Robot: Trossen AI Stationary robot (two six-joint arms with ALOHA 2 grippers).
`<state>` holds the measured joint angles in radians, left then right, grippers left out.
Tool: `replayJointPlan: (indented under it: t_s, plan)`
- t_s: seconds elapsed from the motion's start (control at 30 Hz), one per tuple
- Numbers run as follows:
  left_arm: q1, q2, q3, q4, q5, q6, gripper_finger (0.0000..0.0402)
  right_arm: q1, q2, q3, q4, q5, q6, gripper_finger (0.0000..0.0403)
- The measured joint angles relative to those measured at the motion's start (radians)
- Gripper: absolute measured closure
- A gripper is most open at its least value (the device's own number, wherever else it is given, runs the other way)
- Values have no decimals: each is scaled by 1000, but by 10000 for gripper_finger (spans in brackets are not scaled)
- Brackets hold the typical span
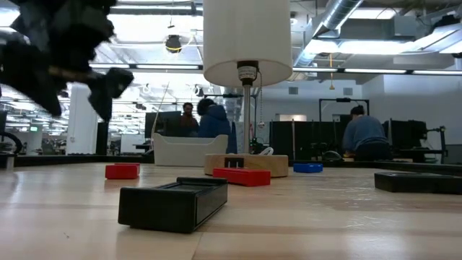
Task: Pick & Place Office items
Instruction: Put the left red digital timer into the blue bin
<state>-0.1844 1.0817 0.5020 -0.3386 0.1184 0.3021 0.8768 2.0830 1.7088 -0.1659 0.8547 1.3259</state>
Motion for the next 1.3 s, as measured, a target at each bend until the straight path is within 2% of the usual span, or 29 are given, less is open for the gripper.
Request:
replayJointPlan:
  t_s: [0.17,0.37,0.87,1.3]
  plan:
    - [6,202,74,4,-70,167,110,0,0,0,17,0,9,139]
    - [7,340,159,8,-86,274,109,2,0,0,30,1,10,139]
    - [90,437,184,39,-79,368,109,26,0,0,41,15,15,139]
    - [119,456,184,17,24,346,109,34,0,0,42,15,29,139]
